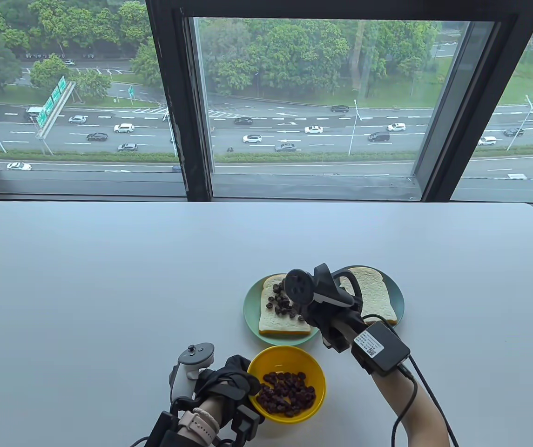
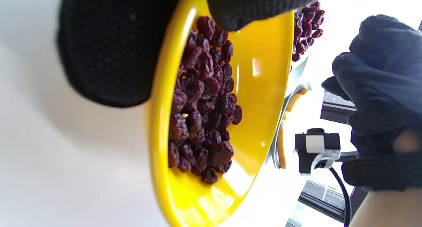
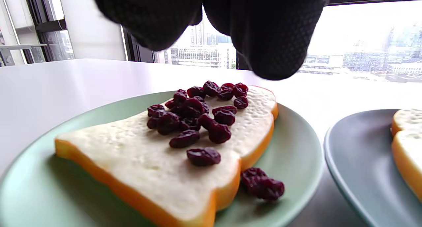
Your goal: Sprinkle cranberries onto toast
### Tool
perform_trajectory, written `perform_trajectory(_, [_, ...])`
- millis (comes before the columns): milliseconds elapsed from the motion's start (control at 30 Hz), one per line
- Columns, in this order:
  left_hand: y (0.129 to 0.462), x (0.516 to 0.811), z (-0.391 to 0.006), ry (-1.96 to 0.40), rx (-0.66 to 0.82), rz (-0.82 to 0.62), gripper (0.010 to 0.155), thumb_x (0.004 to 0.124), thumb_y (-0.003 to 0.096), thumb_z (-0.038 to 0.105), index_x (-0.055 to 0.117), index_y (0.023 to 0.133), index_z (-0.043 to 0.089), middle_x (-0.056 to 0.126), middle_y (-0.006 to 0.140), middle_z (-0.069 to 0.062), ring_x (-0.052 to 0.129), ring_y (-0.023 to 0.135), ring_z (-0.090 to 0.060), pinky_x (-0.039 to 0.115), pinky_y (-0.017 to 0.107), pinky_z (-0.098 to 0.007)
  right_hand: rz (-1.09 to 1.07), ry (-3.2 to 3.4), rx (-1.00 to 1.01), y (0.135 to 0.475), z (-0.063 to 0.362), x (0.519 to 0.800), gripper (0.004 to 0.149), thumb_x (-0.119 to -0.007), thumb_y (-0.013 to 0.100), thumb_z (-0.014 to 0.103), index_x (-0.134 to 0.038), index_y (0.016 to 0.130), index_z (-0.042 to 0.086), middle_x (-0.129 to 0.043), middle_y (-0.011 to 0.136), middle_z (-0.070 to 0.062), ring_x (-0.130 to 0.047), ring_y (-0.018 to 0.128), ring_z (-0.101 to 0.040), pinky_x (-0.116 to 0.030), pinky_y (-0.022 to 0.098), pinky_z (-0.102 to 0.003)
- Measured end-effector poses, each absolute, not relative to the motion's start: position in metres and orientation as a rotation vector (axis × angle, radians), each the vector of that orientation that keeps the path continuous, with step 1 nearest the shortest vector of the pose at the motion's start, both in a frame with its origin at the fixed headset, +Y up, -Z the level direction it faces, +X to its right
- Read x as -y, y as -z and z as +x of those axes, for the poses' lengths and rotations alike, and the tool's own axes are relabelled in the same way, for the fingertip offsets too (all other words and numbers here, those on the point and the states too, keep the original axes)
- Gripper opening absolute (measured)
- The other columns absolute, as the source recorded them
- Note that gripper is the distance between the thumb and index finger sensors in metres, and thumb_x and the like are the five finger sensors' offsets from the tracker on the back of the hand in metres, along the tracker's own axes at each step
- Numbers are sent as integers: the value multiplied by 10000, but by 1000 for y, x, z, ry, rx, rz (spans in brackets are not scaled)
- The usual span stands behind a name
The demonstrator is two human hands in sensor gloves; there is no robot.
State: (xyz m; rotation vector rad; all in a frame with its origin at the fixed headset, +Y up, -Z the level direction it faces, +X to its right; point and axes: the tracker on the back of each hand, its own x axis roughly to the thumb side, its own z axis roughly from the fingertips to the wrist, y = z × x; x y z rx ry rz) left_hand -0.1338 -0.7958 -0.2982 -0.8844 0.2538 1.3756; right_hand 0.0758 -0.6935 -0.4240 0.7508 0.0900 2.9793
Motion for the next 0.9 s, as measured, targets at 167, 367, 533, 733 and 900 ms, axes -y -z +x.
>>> perform_trajectory(167, [299,795,-134,-1402,-262,-866,563,747,435,193,410,885,236,614,735,-172,766,490,-339,972,238,-391,942,-2813,-249,374,77,683,623,-774,354,360,-527,922,292,-568,945,-92,-809,778,-266,-892,485,-255])
perform_trajectory(367, [298,791,-134,-1431,-254,-842,561,749,433,190,415,881,236,618,734,-169,770,489,-337,976,236,-390,1130,-2726,-539,333,69,695,721,-780,348,422,-430,966,298,-490,985,-125,-730,844,-333,-868,519,-282])
perform_trajectory(533, [296,789,-133,-1489,-258,-818,561,757,422,177,428,873,234,626,722,-172,774,476,-340,982,222,-392,1267,-2807,-600,322,55,714,828,-797,322,472,-301,976,364,-337,1030,-120,-583,907,-378,-773,584,-278])
perform_trajectory(733, [296,789,-134,-1460,-247,-788,567,762,414,161,428,867,234,607,717,-183,756,472,-353,977,219,-414,1392,-2924,-541,314,32,729,802,-783,292,465,-357,964,363,-380,1020,-73,-565,904,-327,-772,564,-310])
perform_trajectory(900, [295,790,-132,-1459,-244,-800,564,762,413,153,434,865,231,608,715,-187,755,467,-358,975,215,-419,1380,-2910,-496,316,23,727,714,-836,248,435,-513,879,353,-513,949,-76,-696,803,-310,-871,452,-247])
